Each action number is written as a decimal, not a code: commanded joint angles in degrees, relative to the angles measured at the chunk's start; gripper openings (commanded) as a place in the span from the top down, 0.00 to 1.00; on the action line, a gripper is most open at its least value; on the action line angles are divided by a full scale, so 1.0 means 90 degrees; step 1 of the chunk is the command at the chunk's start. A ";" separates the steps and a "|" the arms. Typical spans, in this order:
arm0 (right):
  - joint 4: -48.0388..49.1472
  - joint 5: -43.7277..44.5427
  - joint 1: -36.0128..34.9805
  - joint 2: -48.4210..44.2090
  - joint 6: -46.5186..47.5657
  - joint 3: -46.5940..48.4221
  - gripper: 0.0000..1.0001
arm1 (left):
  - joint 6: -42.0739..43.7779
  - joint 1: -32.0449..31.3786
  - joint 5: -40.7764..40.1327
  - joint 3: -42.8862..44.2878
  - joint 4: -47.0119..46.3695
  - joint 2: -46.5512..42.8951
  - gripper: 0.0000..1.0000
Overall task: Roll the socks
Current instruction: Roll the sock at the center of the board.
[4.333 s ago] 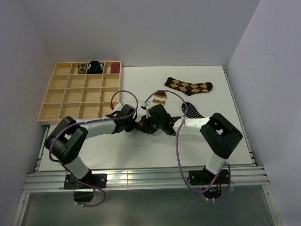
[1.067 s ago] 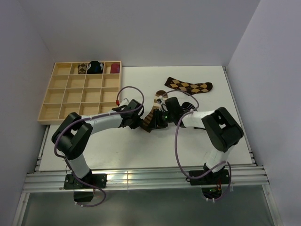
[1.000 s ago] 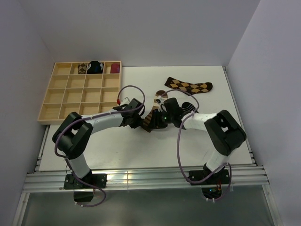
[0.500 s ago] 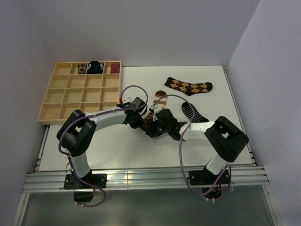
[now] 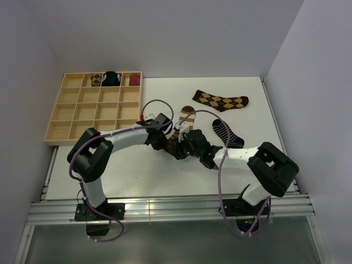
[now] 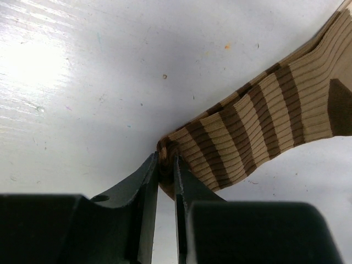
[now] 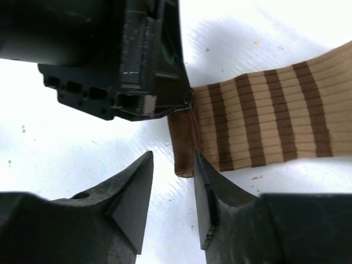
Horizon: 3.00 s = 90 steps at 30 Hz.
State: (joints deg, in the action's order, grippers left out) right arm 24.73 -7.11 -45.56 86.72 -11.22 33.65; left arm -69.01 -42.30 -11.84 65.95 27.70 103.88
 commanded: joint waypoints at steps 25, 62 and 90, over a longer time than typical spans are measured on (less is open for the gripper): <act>-0.1155 0.1102 -0.0231 0.1234 0.0261 0.0851 0.72 | 0.0090 -0.0036 0.0065 0.0143 0.0047 0.0011 0.80; -0.0775 -0.5206 0.2367 0.3138 -0.3089 0.1573 1.00 | -0.0203 0.0130 0.0221 -0.1987 -0.2463 -0.1679 0.32; -0.1429 -0.4523 0.2387 0.2807 -0.2445 0.1652 0.98 | -0.0281 0.0130 0.0329 -0.1108 -0.1585 -0.0458 0.70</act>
State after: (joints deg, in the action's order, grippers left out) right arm 17.76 -54.35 -24.12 113.62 -37.91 48.77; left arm -71.85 -41.04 -8.73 53.76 10.33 98.91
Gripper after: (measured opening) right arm 0.024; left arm 0.321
